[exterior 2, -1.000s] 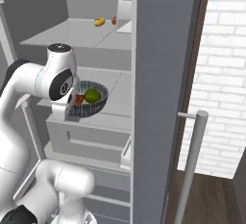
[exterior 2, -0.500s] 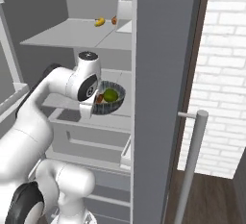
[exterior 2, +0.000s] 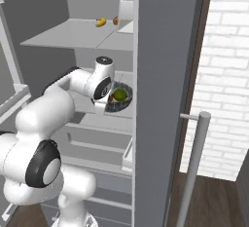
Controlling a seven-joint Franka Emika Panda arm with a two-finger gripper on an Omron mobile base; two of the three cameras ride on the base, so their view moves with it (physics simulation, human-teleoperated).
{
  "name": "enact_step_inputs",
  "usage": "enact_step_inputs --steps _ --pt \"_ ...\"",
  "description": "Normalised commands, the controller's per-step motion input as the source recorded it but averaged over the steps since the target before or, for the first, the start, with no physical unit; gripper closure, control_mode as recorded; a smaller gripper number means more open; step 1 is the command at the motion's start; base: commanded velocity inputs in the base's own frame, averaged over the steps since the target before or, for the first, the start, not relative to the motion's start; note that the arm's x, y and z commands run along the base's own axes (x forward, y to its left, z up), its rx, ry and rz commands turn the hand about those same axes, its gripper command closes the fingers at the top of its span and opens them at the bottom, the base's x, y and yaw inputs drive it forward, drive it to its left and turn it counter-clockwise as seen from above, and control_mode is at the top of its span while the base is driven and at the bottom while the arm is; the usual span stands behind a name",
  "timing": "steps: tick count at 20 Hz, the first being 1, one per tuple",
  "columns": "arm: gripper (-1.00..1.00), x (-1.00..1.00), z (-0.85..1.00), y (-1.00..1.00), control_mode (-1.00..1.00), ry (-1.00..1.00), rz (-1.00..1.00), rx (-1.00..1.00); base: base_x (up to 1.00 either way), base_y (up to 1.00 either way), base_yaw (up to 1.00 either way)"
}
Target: Pick the chicken drumstick and lime from their plates and place them in the bowl. Then put the bowl in the fridge.
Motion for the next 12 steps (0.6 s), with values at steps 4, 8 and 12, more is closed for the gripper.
enact_step_inputs --steps 4,8,12 --pt "1.0 0.3 -0.44 0.0 -1.0 -0.09 0.0 0.0 0.0 0.0 0.0" --pt "1.0 0.4 -0.44 0.0 -1.0 -0.14 0.0 0.0 0.0 0.0 0.0" --pt "1.0 0.49 -0.16 0.0 -1.0 -0.11 0.0 0.0 0.0 0.0 0.0"
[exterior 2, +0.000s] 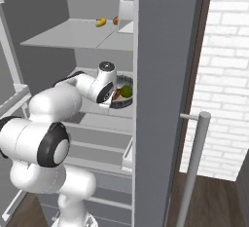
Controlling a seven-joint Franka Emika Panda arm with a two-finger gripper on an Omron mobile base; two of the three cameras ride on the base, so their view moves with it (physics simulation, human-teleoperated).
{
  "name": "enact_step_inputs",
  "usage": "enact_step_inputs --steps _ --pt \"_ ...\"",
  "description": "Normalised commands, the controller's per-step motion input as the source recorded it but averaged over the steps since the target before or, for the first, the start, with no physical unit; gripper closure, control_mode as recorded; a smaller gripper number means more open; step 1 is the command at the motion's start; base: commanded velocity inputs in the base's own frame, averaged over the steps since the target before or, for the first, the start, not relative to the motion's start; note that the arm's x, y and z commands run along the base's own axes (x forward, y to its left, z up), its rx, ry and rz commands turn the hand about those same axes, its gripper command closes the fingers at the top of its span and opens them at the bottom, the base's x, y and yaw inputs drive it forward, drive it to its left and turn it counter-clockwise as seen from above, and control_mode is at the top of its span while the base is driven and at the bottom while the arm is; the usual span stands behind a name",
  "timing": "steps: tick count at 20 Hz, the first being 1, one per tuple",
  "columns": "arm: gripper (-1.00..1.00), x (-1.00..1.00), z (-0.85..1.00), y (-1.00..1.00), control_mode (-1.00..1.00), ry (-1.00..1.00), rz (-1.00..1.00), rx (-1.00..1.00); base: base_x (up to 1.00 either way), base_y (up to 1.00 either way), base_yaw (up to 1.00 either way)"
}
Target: Pick the chicken drumstick and lime from their plates and place them in the bowl. Then put the bowl in the fridge.
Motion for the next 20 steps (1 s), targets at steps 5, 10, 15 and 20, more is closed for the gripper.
enact_step_inputs --steps 5,10,15,20 --pt "1.0 0.35 0.0 0.0 -1.0 0.0 0.0 0.0 0.0 0.0 0.0" --pt "-1.0 0.0 0.0 0.0 -1.0 0.0 0.0 0.0 0.0 0.0 0.0" --pt "-1.0 -0.17 0.29 0.01 -1.0 -0.05 -0.01 0.0 0.0 0.0 0.0" --pt "-1.0 -0.8 0.52 -0.01 -1.0 -0.05 -0.05 0.0 0.0 0.0 0.0"
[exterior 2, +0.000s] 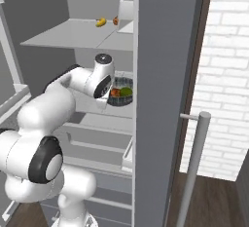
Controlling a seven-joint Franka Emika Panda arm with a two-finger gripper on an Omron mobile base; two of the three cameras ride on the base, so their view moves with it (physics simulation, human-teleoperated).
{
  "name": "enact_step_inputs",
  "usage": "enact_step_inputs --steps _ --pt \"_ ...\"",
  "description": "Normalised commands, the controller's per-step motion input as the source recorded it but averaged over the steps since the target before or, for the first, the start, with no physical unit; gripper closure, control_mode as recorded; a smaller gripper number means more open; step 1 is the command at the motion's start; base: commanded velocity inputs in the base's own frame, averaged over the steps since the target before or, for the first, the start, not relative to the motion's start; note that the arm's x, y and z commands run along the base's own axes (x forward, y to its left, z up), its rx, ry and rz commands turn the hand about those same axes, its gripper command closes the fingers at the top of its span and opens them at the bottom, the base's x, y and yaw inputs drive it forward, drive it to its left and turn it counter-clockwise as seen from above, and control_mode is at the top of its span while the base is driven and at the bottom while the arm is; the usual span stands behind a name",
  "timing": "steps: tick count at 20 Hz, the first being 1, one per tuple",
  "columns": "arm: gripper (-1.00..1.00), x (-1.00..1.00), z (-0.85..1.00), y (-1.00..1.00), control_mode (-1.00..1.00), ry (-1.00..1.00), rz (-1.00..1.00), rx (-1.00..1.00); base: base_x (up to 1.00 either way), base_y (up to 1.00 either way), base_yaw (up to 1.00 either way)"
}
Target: Pick the chicken drumstick and lime from their plates and place them in the bowl. Then put the bowl in the fridge.
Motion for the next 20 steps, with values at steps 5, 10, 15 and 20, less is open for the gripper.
enact_step_inputs --steps 5,10,15,20 --pt "-1.0 -1.0 0.67 0.14 -1.0 0.03 -0.07 0.0 0.0 0.0 0.0" --pt "-1.0 -1.0 0.49 0.25 -1.0 0.08 0.0 0.0 0.0 0.0 0.0" --pt "-1.0 -1.0 0.41 0.05 -1.0 0.02 0.0 -0.01 0.0 0.0 0.0" --pt "-1.0 -0.61 0.55 0.17 -1.0 0.1 0.0 -0.03 0.0 0.0 0.0"
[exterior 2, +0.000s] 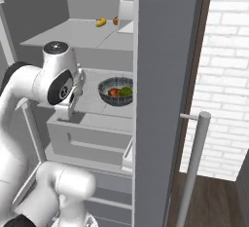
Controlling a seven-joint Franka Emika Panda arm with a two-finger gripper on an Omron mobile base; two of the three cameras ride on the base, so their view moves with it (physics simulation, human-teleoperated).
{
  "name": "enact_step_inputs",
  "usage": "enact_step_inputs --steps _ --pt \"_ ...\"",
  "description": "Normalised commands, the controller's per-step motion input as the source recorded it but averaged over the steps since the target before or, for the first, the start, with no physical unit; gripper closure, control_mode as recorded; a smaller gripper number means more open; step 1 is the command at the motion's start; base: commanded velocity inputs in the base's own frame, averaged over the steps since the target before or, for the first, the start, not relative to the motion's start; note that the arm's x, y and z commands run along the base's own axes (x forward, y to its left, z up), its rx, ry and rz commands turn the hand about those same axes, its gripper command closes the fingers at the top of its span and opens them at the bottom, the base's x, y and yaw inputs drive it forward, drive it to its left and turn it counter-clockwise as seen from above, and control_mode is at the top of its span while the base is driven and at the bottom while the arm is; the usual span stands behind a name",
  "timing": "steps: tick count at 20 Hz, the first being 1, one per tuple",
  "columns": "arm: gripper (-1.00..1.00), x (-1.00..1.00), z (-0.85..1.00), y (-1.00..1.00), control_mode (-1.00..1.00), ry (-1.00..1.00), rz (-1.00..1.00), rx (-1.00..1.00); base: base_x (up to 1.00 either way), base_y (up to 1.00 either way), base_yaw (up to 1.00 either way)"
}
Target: Pick the chicken drumstick and lime from their plates and place them in the bowl. Then put the bowl in the fridge.
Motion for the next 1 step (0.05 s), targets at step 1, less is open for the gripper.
enact_step_inputs --steps 1 --pt "-1.0 -0.71 0.29 0.21 -1.0 0.1 -0.02 -0.09 0.0 0.0 0.0"
